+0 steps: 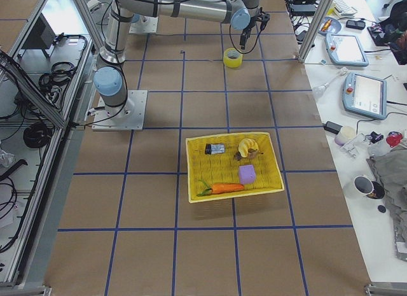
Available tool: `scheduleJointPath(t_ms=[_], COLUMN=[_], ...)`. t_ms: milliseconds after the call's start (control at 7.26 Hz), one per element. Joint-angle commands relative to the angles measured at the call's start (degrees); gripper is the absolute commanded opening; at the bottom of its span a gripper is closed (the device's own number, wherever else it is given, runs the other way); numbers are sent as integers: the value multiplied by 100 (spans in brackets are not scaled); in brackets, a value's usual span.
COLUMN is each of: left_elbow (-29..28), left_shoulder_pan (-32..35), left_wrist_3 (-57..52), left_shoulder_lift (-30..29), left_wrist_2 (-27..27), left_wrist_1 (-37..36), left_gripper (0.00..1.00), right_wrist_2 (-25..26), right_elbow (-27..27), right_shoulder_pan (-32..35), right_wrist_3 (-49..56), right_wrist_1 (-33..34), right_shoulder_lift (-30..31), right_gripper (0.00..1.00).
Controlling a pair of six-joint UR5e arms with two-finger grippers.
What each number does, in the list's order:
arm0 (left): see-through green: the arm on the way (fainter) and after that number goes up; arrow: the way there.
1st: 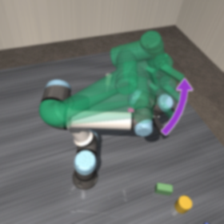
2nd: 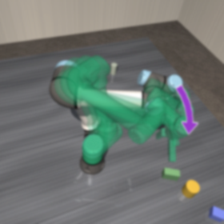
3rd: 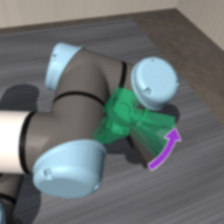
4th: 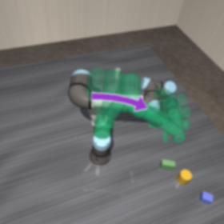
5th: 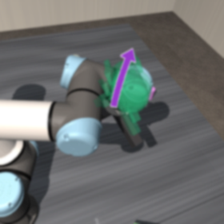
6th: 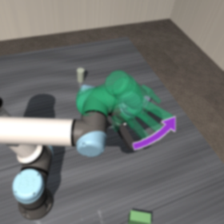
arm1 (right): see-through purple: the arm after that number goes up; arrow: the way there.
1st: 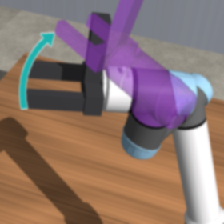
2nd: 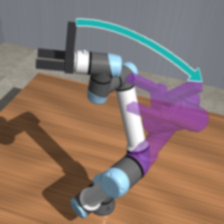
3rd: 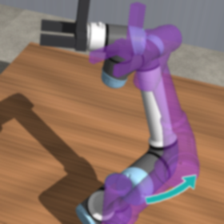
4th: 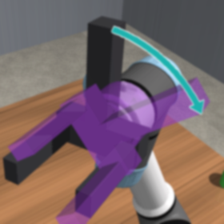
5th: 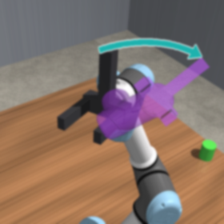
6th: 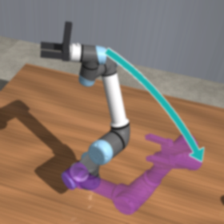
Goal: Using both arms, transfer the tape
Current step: 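Set the tape roll on the table, release, and raise the right gripper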
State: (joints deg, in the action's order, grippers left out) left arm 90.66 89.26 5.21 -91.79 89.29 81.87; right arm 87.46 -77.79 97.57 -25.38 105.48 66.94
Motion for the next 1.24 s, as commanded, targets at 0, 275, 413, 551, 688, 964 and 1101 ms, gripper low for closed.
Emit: scheduleJointPath(t_ms=[0,275,413,551,688,964,1101], left_elbow=[5,5,40,266,643,717,682], left_shoulder_pan=[694,1336,1618,1655,1673,1673,1673], left_wrist_3=[338,874,1216,1289,1281,1254,1263], left_shoulder_lift=[-433,-943,-1320,-1672,-2041,-2648,-2851], left_wrist_2=[9,-17,44,18,18,-34,-52], left_wrist_1=[-528,-917,-1571,-1987,-2966,-3853,-4124], left_gripper=[100,100,100,99,98,98,98], right_wrist_2=[243,535,526,517,509,500,508], right_elbow=[-191,-701,-755,-764,-808,-799,-817], right_shoulder_pan=[-852,-863,-837,-750,-618,-494,-502], right_wrist_3=[2073,2292,2275,2275,2284,2275,2284], right_wrist_1=[-1034,-1082,-1099,-1169,-1370,-1381,-1389], right_shoulder_lift=[966,1645,1673,1787,1884,1893,1911], right_gripper=[100,100,100,100,100,100,100])
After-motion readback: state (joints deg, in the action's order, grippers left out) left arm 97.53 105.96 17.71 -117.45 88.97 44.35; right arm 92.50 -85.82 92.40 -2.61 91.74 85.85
